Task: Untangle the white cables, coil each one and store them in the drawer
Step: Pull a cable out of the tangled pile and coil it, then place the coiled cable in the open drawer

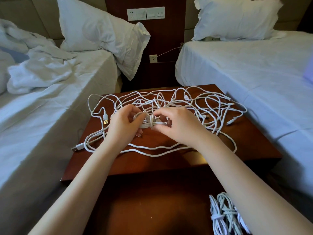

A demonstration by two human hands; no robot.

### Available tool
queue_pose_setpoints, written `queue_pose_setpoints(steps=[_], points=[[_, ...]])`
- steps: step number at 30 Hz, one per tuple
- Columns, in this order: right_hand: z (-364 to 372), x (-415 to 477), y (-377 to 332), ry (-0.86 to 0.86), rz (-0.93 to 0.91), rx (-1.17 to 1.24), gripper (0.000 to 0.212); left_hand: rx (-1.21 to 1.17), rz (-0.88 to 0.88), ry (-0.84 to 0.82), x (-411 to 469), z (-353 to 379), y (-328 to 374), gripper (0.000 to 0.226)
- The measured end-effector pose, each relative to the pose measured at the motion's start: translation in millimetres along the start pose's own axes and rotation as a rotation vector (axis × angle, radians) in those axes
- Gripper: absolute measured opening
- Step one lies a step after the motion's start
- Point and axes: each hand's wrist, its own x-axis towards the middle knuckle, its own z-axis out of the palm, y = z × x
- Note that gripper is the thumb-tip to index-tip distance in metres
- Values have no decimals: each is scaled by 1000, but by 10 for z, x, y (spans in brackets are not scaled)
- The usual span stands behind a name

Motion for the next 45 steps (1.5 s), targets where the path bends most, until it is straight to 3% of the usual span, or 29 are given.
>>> queue_pose_setpoints(steps=[7,12,19,25,29,37,45], points=[[20,-255,-29,-25,-21,-12,39,-301,-36,58,-295,84,-103,9],[39,-445,96,-51,5,86,37,-306,-13,61,-375,90,-134,12],[-17,-653,295,-209,9,23,40,-255,-4,-191,-504,145,-167,15],[-66,-811,415,-127,43,81,35,-175,24,-559,-617,185,-14,17],[-46,-841,487,-83,55,75,26,-86,58,-712,-727,329,87,14],[33,-863,468,-48,14,1,25,34,64,-830,-935,631,43,7],[66,-863,456,-41,8,-28,25,87,247,-753,-1135,1034,-207,14]])
